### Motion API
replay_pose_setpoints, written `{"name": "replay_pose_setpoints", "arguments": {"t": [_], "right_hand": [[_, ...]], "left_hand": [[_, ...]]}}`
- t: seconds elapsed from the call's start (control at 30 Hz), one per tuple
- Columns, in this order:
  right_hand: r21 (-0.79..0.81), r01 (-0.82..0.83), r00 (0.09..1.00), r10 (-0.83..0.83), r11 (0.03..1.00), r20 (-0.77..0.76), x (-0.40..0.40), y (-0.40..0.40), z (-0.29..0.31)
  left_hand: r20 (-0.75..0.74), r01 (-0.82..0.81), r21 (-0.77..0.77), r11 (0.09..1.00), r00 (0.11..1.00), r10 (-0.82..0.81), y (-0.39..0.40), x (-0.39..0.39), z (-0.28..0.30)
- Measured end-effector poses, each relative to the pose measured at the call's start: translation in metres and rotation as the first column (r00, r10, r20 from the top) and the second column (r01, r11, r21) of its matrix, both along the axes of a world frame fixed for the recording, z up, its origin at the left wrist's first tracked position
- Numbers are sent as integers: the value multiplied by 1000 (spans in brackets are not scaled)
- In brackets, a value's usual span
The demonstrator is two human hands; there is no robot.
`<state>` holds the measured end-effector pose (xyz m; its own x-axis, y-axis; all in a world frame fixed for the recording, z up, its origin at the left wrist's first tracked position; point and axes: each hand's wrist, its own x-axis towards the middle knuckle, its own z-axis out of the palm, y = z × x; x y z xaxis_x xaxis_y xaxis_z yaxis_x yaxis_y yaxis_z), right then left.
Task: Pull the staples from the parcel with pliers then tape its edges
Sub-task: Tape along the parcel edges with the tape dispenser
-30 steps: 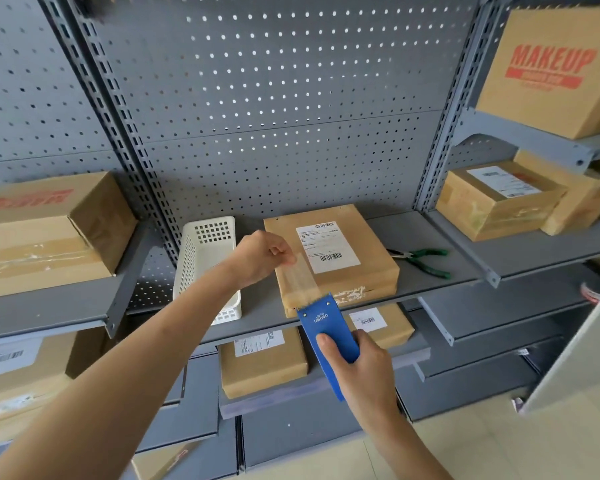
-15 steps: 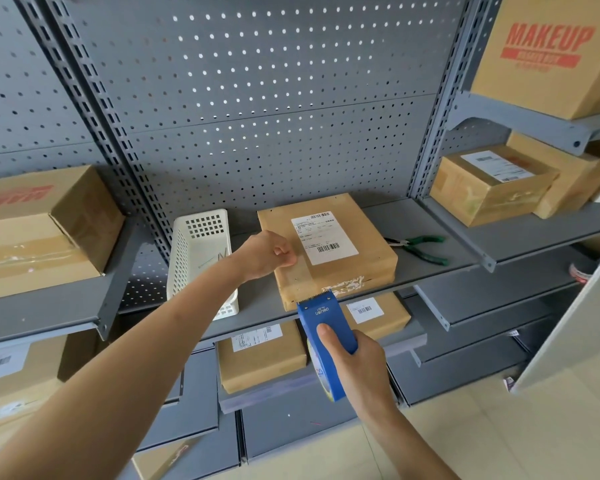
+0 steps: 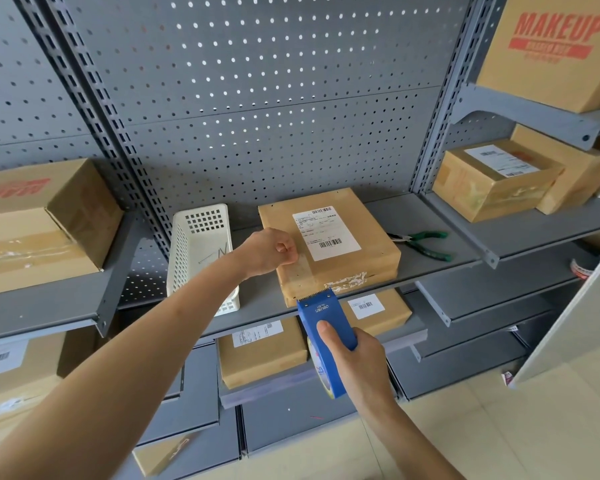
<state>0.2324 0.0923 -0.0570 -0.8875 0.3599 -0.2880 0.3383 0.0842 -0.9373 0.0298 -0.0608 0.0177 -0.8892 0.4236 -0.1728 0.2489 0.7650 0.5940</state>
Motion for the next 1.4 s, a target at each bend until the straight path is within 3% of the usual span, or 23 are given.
{"name": "replay_pose_setpoints", "arguments": {"t": [0.63,1.4], "right_hand": [[10,-12,1000,12,1000,11,-5,-3,-6],[94,-49,995,40,994,86,-27,-3,-18]], "left_hand": [[-66,-54,-99,994,997,48,7,5,-7],[-99,-162,92,983,980,170,7,13,-25]]}}
